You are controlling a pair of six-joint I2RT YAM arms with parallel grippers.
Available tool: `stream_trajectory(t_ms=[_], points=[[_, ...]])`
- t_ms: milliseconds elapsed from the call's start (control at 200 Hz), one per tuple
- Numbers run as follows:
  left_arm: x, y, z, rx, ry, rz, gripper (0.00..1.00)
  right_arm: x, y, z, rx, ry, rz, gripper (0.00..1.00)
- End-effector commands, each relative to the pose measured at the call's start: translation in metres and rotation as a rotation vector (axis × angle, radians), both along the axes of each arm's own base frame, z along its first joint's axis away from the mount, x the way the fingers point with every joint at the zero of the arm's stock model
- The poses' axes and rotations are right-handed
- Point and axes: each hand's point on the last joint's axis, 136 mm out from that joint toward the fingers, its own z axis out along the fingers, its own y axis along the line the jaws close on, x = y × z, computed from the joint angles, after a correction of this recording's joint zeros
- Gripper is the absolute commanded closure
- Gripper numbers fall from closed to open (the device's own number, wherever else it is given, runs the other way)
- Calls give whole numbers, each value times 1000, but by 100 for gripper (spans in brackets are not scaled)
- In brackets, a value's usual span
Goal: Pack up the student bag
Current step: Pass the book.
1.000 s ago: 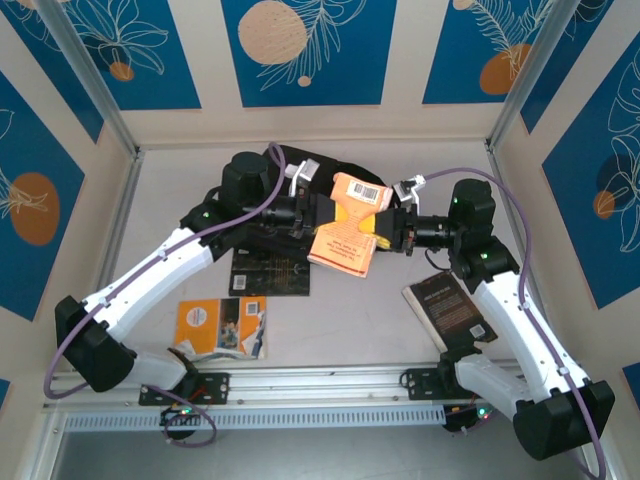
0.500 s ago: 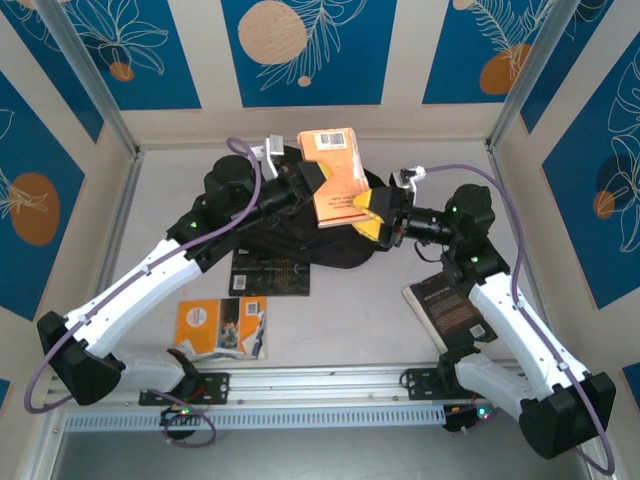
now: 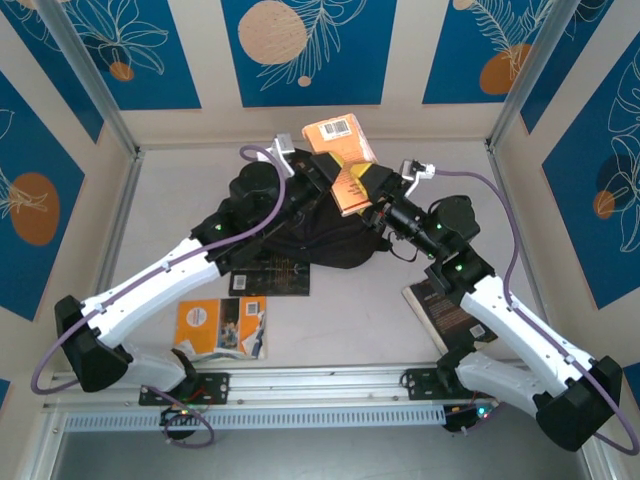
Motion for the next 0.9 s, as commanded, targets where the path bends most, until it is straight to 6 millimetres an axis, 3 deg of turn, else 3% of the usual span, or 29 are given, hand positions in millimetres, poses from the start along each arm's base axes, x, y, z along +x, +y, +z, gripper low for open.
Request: stream_trajectory(t_ms=[0, 250, 555, 660, 780, 810, 895], points=[[3, 3, 26, -91, -31, 52, 100, 14, -28, 17, 52, -30, -197, 49], [6, 18, 19, -76, -28, 122, 100, 9, -29, 2, 80, 23, -176, 51], [6, 23, 15, -70, -23, 139, 100, -1, -26, -20, 70, 90, -126, 51], [6, 22, 12, -67, -17, 135, 100, -1, -26, -21, 68, 96, -129, 67], [5, 15, 11, -64, -8, 104, 100, 0, -26, -18, 36, 88, -136, 95], [5, 14, 12, -59, -9, 96, 94, 1, -27, -20, 27, 97, -138, 100], [2, 12, 13, -41, -20, 80, 71, 2, -31, -23, 22, 117, -142, 100]])
